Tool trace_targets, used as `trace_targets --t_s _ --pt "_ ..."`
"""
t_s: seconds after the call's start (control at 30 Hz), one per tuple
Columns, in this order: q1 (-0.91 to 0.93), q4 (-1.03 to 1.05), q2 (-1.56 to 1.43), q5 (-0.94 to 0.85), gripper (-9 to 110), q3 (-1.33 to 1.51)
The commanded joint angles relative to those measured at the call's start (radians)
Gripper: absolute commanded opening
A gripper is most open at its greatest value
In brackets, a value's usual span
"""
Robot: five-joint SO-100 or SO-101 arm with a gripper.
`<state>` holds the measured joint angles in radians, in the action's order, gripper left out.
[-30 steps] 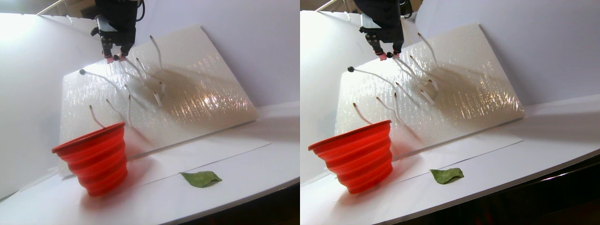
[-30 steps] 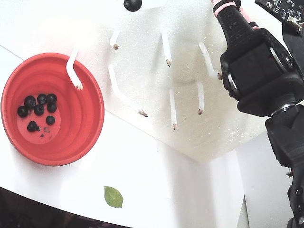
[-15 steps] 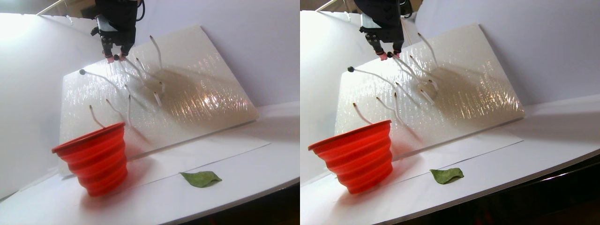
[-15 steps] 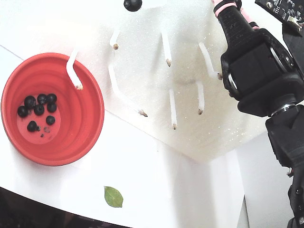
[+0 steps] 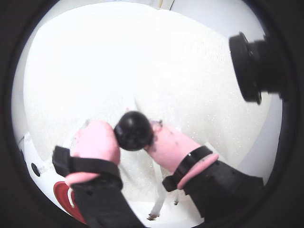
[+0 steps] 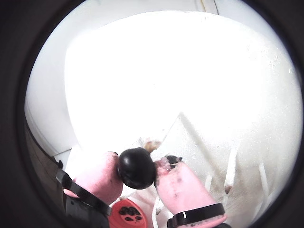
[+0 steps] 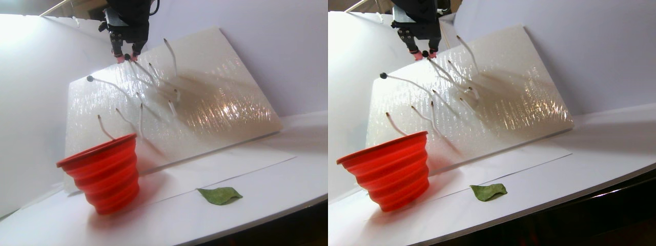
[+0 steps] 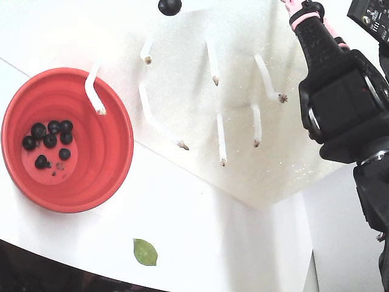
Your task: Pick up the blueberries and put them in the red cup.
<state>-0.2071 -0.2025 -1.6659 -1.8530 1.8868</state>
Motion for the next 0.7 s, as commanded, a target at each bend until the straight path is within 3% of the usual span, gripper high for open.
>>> trace_targets --t_s 0.0,0.67 --pt "-0.029 -0.008 -0.161 0.009 11 -0.003" --pt "-0.051 0.130 -0.299 0.060 11 0.137"
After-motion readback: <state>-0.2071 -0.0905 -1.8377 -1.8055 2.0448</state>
